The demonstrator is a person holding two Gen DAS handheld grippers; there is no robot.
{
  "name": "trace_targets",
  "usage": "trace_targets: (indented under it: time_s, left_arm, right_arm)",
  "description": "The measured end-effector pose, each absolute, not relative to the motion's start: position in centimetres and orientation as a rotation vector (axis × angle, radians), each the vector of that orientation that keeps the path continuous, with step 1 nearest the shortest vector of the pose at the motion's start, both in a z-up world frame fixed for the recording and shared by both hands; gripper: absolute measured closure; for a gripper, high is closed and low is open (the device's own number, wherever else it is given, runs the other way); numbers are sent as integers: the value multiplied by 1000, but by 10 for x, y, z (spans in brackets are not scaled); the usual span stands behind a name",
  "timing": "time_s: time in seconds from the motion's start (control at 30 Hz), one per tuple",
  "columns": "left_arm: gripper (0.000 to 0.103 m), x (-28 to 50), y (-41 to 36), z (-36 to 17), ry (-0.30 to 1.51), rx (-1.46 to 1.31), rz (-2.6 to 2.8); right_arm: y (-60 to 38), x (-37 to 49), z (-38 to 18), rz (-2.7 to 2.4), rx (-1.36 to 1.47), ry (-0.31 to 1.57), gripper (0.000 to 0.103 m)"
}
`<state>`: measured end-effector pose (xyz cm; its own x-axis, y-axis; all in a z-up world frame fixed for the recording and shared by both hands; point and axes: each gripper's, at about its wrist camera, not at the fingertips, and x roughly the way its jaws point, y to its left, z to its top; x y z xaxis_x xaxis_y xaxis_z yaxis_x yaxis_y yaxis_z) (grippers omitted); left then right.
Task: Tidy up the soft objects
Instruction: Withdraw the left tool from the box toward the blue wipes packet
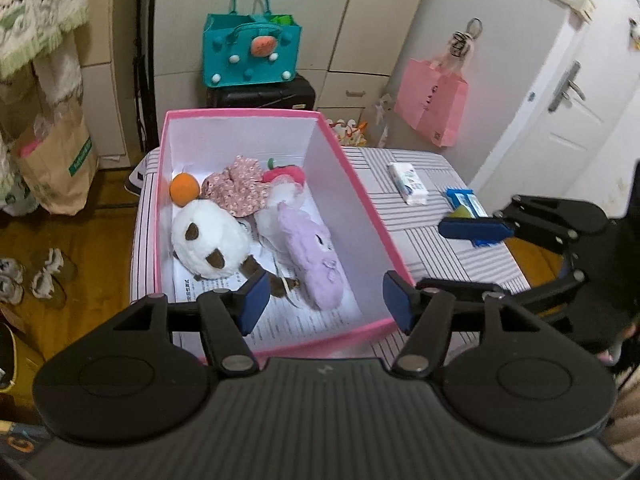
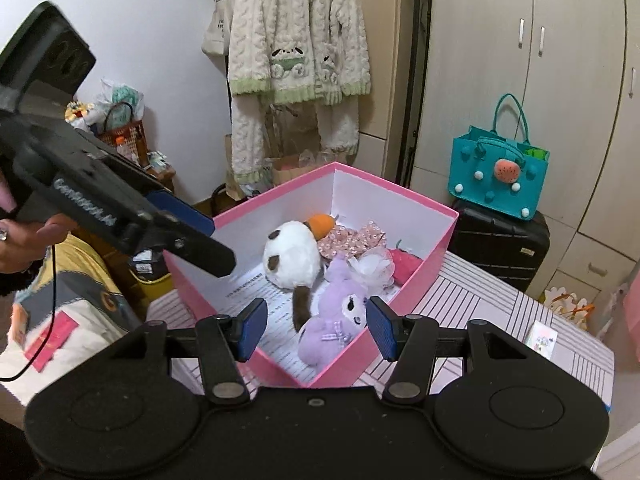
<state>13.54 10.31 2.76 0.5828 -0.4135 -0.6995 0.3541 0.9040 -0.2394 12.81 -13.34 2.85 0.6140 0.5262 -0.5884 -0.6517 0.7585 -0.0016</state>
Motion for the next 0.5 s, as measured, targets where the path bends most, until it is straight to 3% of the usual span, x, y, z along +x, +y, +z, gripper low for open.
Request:
trace_targets:
  time_s: [0.5]
  left_arm:
    - [36, 78, 50, 66, 852, 74, -569]
  right_arm:
    - [-199, 84, 55, 704, -144, 643, 42]
